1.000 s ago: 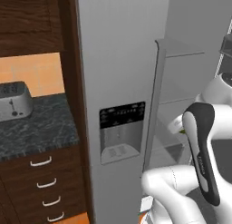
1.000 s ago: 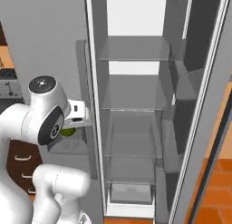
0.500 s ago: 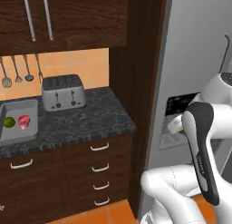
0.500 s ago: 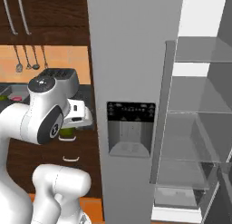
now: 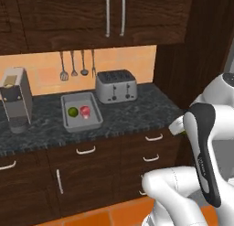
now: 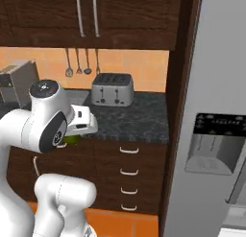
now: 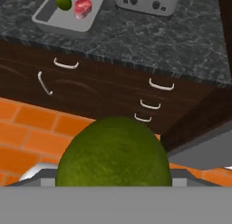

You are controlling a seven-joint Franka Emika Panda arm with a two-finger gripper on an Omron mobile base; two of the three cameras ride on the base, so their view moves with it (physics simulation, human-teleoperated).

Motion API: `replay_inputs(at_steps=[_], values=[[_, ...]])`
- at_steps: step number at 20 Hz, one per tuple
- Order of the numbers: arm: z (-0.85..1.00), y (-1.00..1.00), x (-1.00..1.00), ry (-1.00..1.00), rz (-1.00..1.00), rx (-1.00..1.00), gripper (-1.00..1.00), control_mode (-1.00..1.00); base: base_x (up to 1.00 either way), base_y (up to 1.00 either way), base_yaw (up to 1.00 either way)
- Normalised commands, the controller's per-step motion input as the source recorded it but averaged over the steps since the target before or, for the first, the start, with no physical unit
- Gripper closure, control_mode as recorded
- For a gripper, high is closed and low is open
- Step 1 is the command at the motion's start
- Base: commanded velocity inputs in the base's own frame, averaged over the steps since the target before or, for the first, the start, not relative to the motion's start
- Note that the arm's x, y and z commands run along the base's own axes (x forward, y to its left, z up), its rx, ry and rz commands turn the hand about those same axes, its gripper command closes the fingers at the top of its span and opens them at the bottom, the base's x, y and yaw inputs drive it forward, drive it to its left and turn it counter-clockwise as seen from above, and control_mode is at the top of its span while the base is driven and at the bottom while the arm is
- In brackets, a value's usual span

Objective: Place one lime and one steak in each tupperware on the nearby counter, to pack two identical lunches.

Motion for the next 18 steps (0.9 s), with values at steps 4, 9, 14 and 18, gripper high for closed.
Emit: replay_inputs(at_steps=[4,9,14,18], values=[[0.0,0.0,0.0,0.0,0.0,0.0,1.0,1.0,0.0,1.0,0.1],[0.0,0.0,0.0,0.0,0.0,0.0,1.0,1.0,0.05,1.0,0.04],[0.0,0.0,0.0,0.0,0.0,0.0,1.0,1.0,0.17,1.0,0.01],[0.0,0.0,0.0,0.0,0.0,0.0,1.0,1.0,0.32,1.0,0.0]])
